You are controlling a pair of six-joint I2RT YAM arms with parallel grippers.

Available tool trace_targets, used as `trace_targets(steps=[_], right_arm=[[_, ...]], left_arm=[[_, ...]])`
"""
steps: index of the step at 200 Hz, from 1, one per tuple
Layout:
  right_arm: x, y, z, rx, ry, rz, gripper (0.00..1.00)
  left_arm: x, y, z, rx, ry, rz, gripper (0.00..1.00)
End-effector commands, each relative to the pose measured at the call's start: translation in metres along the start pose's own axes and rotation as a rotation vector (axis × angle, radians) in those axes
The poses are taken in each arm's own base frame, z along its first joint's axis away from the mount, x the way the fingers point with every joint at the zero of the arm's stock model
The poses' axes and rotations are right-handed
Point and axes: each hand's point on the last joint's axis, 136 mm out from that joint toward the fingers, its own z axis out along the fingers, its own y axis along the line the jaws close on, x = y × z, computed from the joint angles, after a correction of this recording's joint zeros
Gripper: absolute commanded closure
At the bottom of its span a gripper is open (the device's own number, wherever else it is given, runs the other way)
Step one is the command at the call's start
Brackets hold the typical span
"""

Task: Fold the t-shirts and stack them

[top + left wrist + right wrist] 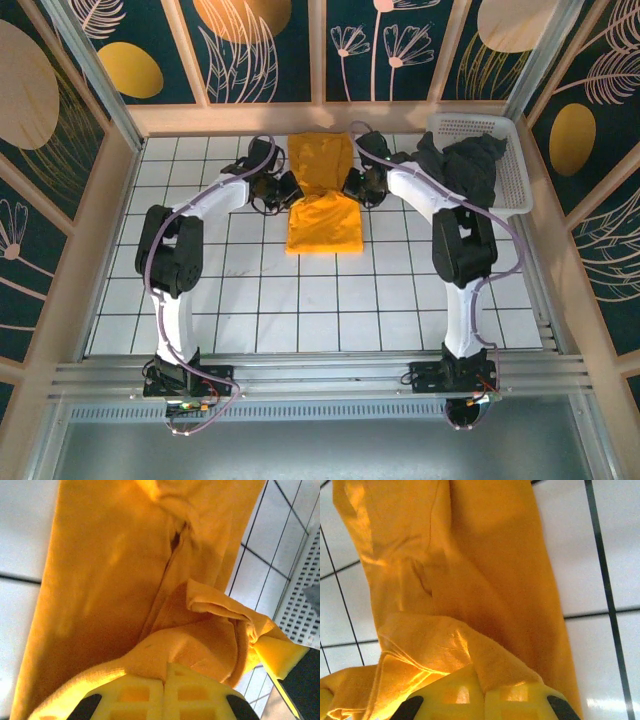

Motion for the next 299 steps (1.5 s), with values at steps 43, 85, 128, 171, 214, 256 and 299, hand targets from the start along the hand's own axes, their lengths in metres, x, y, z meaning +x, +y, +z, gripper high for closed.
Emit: trace_targets(steps=[43,85,128,171,214,256,299], right_arm=[[-0.031,0.004,0.024,-0.096,0.034,-0.027,0.58],[-0.05,0.001,-0.016,-0.072,-0.057,-0.066,0.37],[0.016,-0.026,-0.046,-0.054,-0.066,-0.023,0.35],[0.099,-0.047,-0.028,-0.045,0.04,0.04,0.38],[0.116,-0.062,-0.003,-0.015,0.09,0.107,0.41],[0.112,-0.061,0.009,-0.009,0.103,0.125,0.44],[0.107,-0.061,0.021,-0.001,0.118,0.138,0.57]], left_arm=[[-0.048,0.004,0.031,-0.022,-0.021,-0.002,0.66],[-0.048,-0.001,0.0,-0.03,-0.094,0.035,0.34],[0.022,0.045,-0.034,-0.012,-0.032,-0.062,0.4],[0.079,0.087,-0.033,-0.017,0.066,-0.163,0.44],[0.082,0.095,-0.012,0.003,0.094,-0.204,0.45],[0.082,0.083,0.005,0.025,0.122,-0.195,0.47],[0.083,0.082,0.022,0.011,0.14,-0.188,0.62]])
